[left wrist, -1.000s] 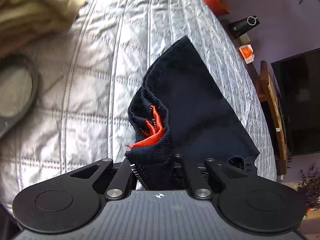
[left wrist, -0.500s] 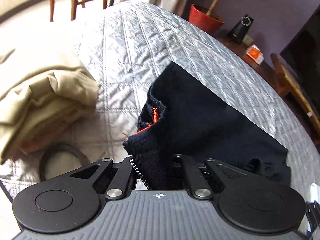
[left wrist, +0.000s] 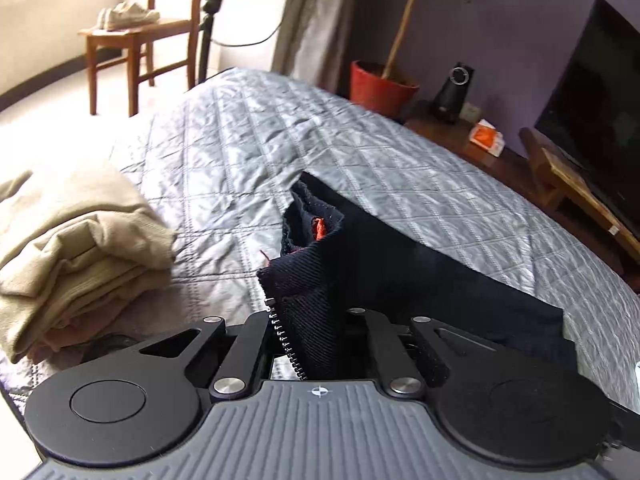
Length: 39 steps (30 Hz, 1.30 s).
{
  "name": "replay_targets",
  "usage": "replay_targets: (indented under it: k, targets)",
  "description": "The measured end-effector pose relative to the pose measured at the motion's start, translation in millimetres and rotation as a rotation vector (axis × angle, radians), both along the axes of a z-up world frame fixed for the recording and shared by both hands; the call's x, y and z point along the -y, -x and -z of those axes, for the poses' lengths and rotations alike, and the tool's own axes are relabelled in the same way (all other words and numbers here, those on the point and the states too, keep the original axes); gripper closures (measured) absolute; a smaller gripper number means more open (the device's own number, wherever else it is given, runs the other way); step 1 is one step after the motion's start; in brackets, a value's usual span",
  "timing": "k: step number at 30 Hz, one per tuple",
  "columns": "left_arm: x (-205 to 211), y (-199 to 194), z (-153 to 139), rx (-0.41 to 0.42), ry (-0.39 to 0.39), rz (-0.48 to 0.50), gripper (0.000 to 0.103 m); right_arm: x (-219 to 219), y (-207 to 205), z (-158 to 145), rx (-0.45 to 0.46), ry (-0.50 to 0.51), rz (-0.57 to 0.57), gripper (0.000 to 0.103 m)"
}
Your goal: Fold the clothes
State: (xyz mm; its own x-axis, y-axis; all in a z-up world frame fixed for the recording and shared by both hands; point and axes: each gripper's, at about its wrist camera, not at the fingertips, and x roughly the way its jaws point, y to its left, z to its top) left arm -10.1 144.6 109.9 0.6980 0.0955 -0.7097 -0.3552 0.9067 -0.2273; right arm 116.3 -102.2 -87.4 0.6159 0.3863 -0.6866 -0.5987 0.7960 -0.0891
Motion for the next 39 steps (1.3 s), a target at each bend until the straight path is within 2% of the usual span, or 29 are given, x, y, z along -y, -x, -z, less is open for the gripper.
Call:
replay_targets:
  k: [1, 3, 5, 7, 9, 12, 21, 23, 25, 27, 29, 32, 36, 39]
  targets:
    - [2.9, -0.1, -2.6, 0.008, 0.0, 0.005, 0.094, -2.5, -4.9, 3.3, -0.016, 0.007, 0.005, 0.058]
    - [8.8, -0.2, -7.9, 0.023, 0.0, 0.014, 0.094, 3.1, -16.3, 3.1, -0.057, -0.039, 0.05, 0.053]
    - [9.7, -2.6, -10.5, 0.031, 0.009, 0.01, 0.094, 11.8, -16.5, -7.7, -0.055, -0.088, 0.081, 0.056]
    - [10.1, -3.4, -12.2, 0.04, 0.0, 0.006, 0.094, 22.9, -5.1, -18.3, -0.014, -0.113, 0.092, 0.053]
    - [12.4, -0.9, -12.8, 0.051, -0.022, 0.014, 0.094, 30.7, 2.5, -14.6, -0.037, -0.128, 0.121, 0.046]
    - [24.9, 1.2, -15.4, 0.07, -0.062, 0.051, 0.094, 42.5, 13.9, -8.9, -0.071, -0.152, 0.165, 0.045]
    - [104.8, 5.4, -28.0, 0.172, -0.233, 0.263, 0.094, 73.7, 40.4, 5.8, -0.159, -0.234, 0.28, 0.034]
    - [125.2, 6.5, -27.8, 0.193, -0.27, 0.315, 0.094, 80.5, 38.5, 6.5, -0.179, -0.29, 0.3, 0.034]
    - [145.6, 7.7, -27.6, 0.214, -0.307, 0.367, 0.094, 86.8, 36.0, 2.9, -0.183, -0.338, 0.326, 0.039]
    - [166.0, 8.9, -27.4, 0.235, -0.344, 0.42, 0.094, 95.2, 41.0, -4.9, -0.168, -0.37, 0.347, 0.037]
    - [187.3, 8.9, -23.8, 0.247, -0.381, 0.473, 0.094, 105.6, 48.7, -11.0, -0.161, -0.393, 0.369, 0.036]
    - [222.8, 4.0, -10.5, 0.239, -0.474, 0.566, 0.094, 125.1, 59.5, -7.5, -0.202, -0.447, 0.433, 0.037]
    - [259.8, -4.6, 17.8, 0.185, -0.565, 0.68, 0.093, 151.4, 79.1, -2.3, -0.228, -0.51, 0.539, 0.037]
    - [282.1, -5.6, 42.9, 0.138, -0.662, 0.772, 0.09, 170.6, 87.1, 0.9, -0.241, -0.533, 0.606, 0.037]
